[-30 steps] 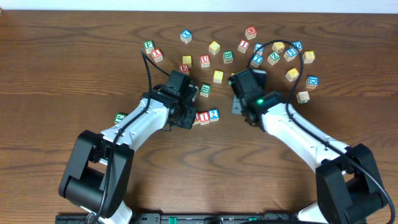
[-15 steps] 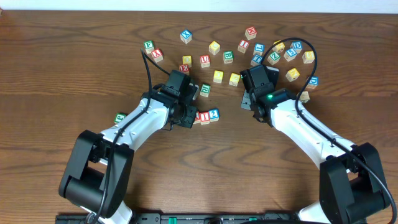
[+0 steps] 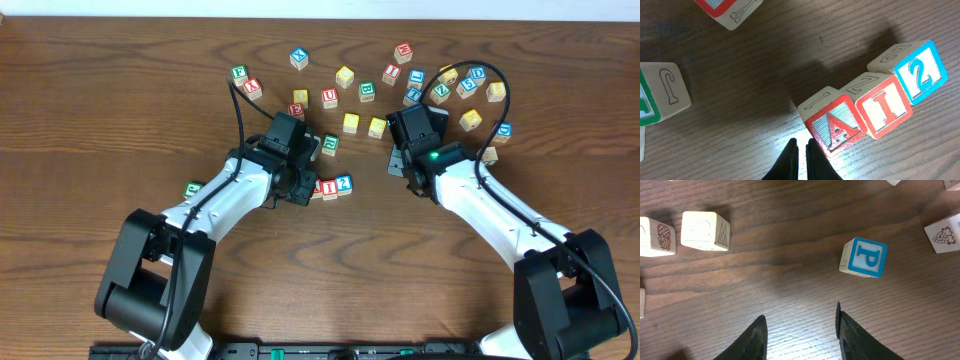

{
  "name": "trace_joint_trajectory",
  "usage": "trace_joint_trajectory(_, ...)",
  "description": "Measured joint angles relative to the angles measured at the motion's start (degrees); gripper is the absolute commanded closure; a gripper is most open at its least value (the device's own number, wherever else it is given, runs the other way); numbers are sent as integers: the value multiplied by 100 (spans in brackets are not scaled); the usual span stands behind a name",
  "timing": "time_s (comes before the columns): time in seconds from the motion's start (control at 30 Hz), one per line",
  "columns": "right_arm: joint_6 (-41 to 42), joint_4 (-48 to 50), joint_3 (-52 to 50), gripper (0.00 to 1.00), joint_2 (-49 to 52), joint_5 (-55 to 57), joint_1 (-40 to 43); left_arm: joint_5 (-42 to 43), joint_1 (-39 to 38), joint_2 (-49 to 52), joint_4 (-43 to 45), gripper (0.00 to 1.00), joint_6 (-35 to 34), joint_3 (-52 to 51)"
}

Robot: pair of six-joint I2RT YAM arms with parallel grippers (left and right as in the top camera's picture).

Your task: Spell out AI2

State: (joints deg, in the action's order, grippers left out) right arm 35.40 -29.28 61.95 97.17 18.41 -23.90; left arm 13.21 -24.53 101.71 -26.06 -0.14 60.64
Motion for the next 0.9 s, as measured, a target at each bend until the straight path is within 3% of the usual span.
trace_joint_trajectory(0.9, 0, 24, 0, 60, 0, 2, 0, 35, 0, 0, 26, 92, 216, 0)
